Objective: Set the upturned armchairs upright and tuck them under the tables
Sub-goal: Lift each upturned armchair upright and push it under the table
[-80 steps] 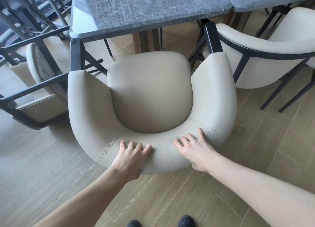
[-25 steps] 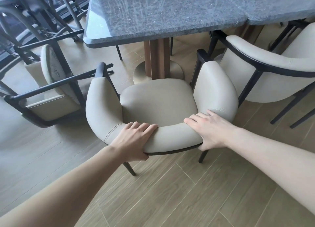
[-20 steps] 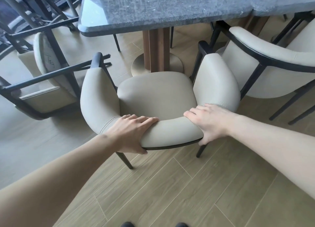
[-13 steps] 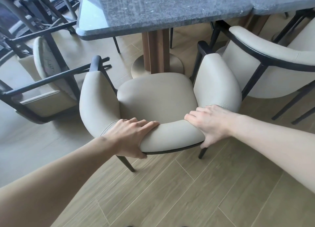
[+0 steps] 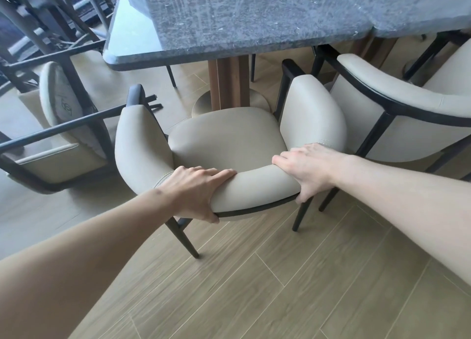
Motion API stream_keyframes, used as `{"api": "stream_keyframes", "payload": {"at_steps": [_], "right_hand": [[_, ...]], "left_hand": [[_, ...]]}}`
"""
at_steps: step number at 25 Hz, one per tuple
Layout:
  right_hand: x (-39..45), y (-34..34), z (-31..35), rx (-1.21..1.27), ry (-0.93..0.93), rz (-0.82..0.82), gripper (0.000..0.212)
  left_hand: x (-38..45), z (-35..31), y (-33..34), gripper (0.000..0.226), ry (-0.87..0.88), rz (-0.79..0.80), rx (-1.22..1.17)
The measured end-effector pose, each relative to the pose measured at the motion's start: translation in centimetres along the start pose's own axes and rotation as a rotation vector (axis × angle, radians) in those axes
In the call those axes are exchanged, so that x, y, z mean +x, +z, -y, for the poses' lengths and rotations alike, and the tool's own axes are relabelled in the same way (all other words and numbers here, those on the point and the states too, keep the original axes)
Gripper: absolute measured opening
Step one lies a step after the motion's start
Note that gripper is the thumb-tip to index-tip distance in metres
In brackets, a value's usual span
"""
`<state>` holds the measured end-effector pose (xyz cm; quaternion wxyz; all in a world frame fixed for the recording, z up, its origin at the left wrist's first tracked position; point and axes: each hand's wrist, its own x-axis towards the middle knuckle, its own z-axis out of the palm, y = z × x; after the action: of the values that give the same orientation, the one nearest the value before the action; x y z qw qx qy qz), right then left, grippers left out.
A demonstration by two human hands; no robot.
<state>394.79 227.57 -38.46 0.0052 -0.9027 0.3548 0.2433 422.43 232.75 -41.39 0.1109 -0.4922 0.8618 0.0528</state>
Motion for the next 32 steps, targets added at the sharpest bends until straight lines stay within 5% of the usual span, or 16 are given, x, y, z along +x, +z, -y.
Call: {"api": "stream_keyframes", "payload": {"at_steps": [13,32], "right_hand": [[4.7,-1.9,-1.5,-0.012,-0.002,-0.041,0.077],[4.8,-1.8,-0.5,0.06,0.117,-0.001,0.085]], "left_hand": [[2.3,5.7,-1.3,0.109,0.001,0.036,0.026],[1.0,4.5,-0.3,0.105,-0.127,-0.077,-0.042]]}}
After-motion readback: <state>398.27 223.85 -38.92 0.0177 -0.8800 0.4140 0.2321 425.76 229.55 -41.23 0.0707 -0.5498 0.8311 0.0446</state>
